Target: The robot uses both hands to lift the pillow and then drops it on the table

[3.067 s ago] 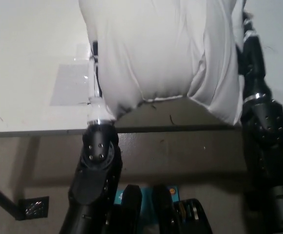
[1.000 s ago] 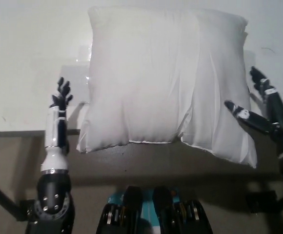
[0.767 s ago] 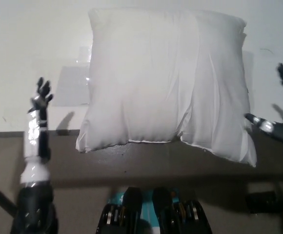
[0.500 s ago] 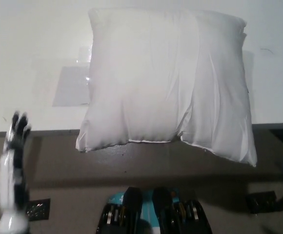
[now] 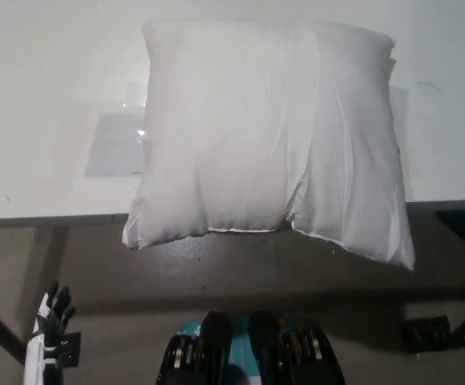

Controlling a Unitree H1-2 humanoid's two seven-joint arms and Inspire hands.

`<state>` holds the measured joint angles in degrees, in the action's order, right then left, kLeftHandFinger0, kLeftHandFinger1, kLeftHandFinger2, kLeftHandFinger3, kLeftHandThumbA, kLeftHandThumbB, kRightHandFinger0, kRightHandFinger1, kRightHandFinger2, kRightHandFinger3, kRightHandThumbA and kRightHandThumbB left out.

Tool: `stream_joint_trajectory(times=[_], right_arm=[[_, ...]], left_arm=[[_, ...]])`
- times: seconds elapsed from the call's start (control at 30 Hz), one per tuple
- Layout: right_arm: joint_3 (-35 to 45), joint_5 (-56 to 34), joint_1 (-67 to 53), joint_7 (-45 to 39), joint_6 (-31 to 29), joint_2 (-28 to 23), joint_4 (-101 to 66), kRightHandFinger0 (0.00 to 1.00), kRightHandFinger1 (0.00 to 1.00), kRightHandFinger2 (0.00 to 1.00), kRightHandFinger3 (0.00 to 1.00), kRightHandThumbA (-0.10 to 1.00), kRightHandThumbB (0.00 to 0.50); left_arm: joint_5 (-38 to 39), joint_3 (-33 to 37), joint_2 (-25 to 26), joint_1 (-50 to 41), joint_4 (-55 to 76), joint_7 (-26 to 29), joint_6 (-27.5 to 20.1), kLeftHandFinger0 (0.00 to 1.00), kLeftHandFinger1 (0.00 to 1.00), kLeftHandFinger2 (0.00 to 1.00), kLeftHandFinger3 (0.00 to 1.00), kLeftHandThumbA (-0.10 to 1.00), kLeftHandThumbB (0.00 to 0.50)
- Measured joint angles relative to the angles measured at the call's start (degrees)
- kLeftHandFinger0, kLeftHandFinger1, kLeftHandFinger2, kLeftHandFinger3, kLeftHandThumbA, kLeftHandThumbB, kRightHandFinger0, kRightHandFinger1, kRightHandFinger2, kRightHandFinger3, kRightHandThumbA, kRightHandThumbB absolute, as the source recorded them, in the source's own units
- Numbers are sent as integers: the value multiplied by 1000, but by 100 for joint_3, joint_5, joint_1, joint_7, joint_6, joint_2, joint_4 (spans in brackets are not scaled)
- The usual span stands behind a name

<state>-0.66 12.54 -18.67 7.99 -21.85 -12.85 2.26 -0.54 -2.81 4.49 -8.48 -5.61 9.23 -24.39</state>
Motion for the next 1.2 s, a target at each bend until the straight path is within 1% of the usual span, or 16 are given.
stream_joint_trajectory(times=[0.03,0.07,0.1,0.17,0.2,0.23,0.3,0.43,0.47,0.53,0.6,0.63,0.83,1.0,1.03,1.2], right_arm=[[3,9,60,41,-21,-34,51,1000,1000,1000,1000,1000,142],[3,15,105,67,-36,-53,78,1000,1000,1000,1000,1000,141],[2,18,144,86,-48,-67,108,1000,1000,1000,1000,1000,133],[-7,21,219,142,-77,-88,179,1000,1000,1000,1000,1000,131],[-14,20,238,158,-95,-95,198,1000,1000,1000,1000,1000,141],[-24,20,255,171,-111,-102,211,1000,1000,1000,1000,1000,142],[-31,21,259,184,-132,-110,230,1000,1000,1000,1000,1000,145],[-35,25,247,195,-168,-120,255,1000,1000,1000,1000,1000,154],[-36,31,247,195,-173,-124,258,1000,1000,1000,1000,1000,134],[-44,37,250,195,-181,-137,265,1000,1000,1000,1000,1000,136],[-56,47,255,195,-187,-148,285,1000,1000,1000,1000,1000,139],[-59,53,255,195,-189,-151,290,1000,1000,1000,1000,1000,141],[-66,89,256,196,-198,-171,295,1000,1000,1000,1000,1000,132],[-70,131,254,195,-211,-174,295,1000,1000,1000,1000,1000,125],[-72,134,252,196,-212,-175,295,1000,1000,1000,1000,1000,140],[-77,136,250,196,-215,-177,295,1000,1000,1000,1000,1000,124]], left_arm=[[12,-22,-6,57,-36,-14,0,1000,1000,1000,1000,1000,80],[16,-33,-8,92,-61,-16,0,1000,1000,1000,1000,1000,84],[19,-41,-8,117,-72,-18,0,1000,1000,1000,1000,1000,63],[23,-59,-6,172,-79,-38,0,1000,1000,1000,1000,1000,67],[23,-67,-6,180,-79,-42,-1,1000,1000,1000,1000,1000,36],[23,-78,-7,180,-80,-47,-1,1000,1000,1000,1000,1000,35],[23,-89,-7,177,-89,-58,-2,1000,1000,1000,1000,1000,55],[16,-101,-7,170,-101,-76,-2,1000,1000,1000,1000,1000,39],[17,-103,-7,171,-108,-84,-2,1000,1000,1000,1000,1000,36],[17,-103,-9,174,-110,-98,-2,1000,1000,1000,1000,1000,26],[16,-104,-8,173,-110,-107,-2,1000,1000,1000,1000,1000,34],[17,-109,-8,173,-110,-112,-2,1000,1000,1000,1000,1000,52],[17,-118,-9,171,-112,-118,-2,1000,1000,1000,1000,1000,76],[17,-120,-9,171,-118,-128,-2,1000,1000,1000,1000,1000,78],[17,-120,-10,170,-118,-129,-2,1000,1000,1000,1000,1000,61],[17,-123,-9,171,-119,-151,-2,1000,1000,1000,1000,1000,50]])
